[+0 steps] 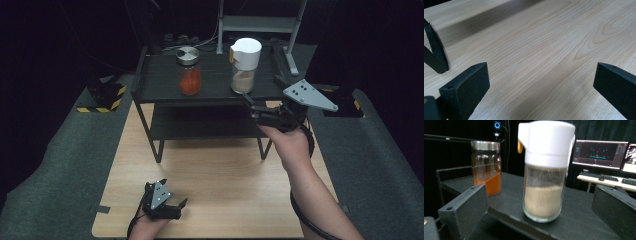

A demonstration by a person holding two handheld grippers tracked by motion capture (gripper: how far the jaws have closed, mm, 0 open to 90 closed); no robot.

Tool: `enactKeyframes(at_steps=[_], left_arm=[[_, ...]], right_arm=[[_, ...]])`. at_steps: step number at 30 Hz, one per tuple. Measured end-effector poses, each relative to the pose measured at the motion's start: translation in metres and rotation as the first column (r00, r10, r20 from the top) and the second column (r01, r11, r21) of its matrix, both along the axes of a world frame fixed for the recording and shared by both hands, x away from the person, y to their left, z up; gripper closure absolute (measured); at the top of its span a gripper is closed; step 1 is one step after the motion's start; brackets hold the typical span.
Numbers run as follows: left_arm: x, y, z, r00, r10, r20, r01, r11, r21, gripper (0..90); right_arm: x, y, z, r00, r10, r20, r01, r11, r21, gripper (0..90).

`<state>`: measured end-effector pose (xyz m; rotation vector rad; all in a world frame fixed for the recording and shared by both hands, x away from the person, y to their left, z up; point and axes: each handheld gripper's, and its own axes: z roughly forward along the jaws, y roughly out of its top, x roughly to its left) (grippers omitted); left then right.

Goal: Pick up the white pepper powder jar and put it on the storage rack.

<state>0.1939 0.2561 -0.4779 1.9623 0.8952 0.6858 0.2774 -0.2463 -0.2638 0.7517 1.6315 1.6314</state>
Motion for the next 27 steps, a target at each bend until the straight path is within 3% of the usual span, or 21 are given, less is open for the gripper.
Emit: enactKeyframes(at_steps=[15,27], left_arm=[[-0.001,-0.001,0.0,0.9999,-0.01,0.007,0.01,0.9999,0.012,0.8],[0.0,0.0,0.0,0.9999,-0.01,0.006,0.01,0.9999,0.007,0.8]], right_arm=[[-0.022,-0.02,-0.05,0.9992,0.034,-0.022,-0.035,0.999,-0.024,0.0],[-0.036,-0.034,-0.084,0.9977,0.047,-0.049,-0.051,0.995,-0.087,0.0]])
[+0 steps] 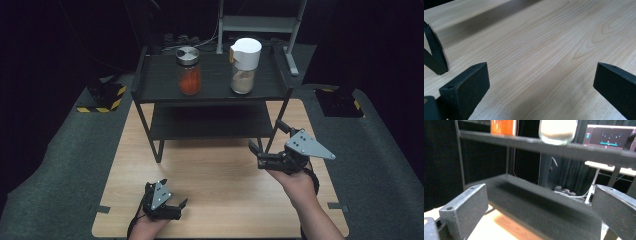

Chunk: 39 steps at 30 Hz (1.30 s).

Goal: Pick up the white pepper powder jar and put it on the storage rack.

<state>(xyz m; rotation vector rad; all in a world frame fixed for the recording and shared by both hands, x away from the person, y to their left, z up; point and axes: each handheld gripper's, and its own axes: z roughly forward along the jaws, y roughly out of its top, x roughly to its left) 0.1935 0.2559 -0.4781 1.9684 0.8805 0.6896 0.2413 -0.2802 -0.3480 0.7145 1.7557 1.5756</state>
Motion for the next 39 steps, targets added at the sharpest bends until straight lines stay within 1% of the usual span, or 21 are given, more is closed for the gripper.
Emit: enactKeyframes(at_steps=[2,3,10,14,16,22,28,33,39], left_arm=[[0.0,0.0,0.0,1.0,0.0,0.001,0.0,1.0,-0.002,0.8],[0.0,0.0,0.0,1.0,0.0,0.002,0.0,1.0,-0.002,0.8],[-0.001,0.0,0.0,1.0,0.0,0.003,0.0,1.0,-0.001,0.8],[-0.001,0.0,0.0,1.0,-0.001,0.006,0.001,1.0,0.002,0.8],[-0.001,0.0,0.0,1.0,-0.001,0.005,0.001,1.0,0.002,0.8],[-0.001,0.0,-0.001,1.0,-0.002,0.007,0.002,1.0,0.002,0.8],[-0.001,0.0,-0.001,1.0,-0.002,0.007,0.002,1.0,0.002,0.8],[-0.001,-0.001,-0.001,1.0,-0.002,0.009,0.002,1.0,0.005,0.8],[-0.001,-0.001,0.0,1.0,-0.002,0.008,0.002,1.0,0.006,0.8]], right_arm=[[-0.001,0.0,-0.005,1.0,-0.003,-0.008,0.003,1.0,-0.016,0.0],[-0.002,-0.001,-0.011,0.9999,-0.003,-0.016,0.003,1.0,-0.025,0.0],[-0.007,-0.004,-0.035,0.9982,-0.009,-0.059,0.005,0.998,-0.062,0.1],[-0.008,-0.005,-0.047,0.9964,-0.009,-0.084,0.003,0.998,-0.068,0.1],[-0.009,-0.005,-0.055,0.9948,-0.011,-0.101,0.003,0.997,-0.078,0.1],[-0.012,-0.005,-0.077,0.9915,-0.027,-0.127,0.013,0.994,-0.108,0.3],[-0.013,-0.004,-0.099,0.9852,-0.045,-0.165,0.02,0.988,-0.153,0.3],[-0.015,-0.005,-0.111,0.9819,-0.068,-0.177,0.034,0.982,-0.187,0.3],[-0.015,-0.007,-0.124,0.973,-0.097,-0.209,0.05,0.974,-0.22,0.3]])
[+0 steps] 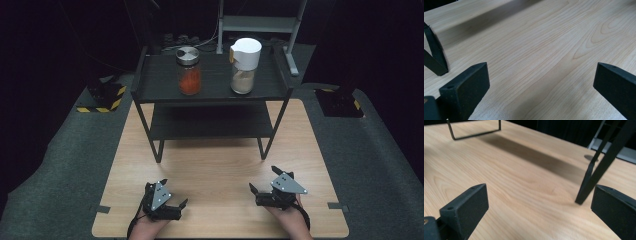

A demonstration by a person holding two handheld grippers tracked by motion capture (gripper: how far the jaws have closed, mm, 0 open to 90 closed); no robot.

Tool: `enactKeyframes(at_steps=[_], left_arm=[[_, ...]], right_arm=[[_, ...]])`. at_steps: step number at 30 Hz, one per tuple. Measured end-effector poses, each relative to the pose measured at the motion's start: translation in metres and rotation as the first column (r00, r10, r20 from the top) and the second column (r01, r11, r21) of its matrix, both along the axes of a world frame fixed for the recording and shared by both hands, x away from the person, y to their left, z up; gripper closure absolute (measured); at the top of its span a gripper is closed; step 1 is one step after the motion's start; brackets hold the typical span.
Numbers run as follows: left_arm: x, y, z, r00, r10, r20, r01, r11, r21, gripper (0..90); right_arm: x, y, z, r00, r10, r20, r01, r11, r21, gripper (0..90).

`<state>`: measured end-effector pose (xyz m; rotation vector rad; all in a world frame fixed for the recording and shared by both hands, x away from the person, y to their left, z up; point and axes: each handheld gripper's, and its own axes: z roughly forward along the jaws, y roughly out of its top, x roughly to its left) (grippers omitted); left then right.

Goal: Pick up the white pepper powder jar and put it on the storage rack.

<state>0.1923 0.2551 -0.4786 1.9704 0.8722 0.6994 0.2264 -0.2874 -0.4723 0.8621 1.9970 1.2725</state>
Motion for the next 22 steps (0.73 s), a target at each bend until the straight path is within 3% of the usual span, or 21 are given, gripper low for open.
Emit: enactKeyframes(at_steps=[12,22], left_arm=[[-0.001,-0.001,0.0,1.0,0.003,0.004,-0.003,1.0,0.005,0.8],[-0.001,-0.002,0.0,1.0,-0.003,0.005,0.003,0.9999,0.013,1.0]], right_arm=[[-0.006,0.0,-0.015,0.9995,-0.024,-0.021,0.022,0.996,-0.083,0.3],[-0.01,0.002,-0.016,0.9998,-0.02,-0.007,0.019,0.995,-0.102,0.3]])
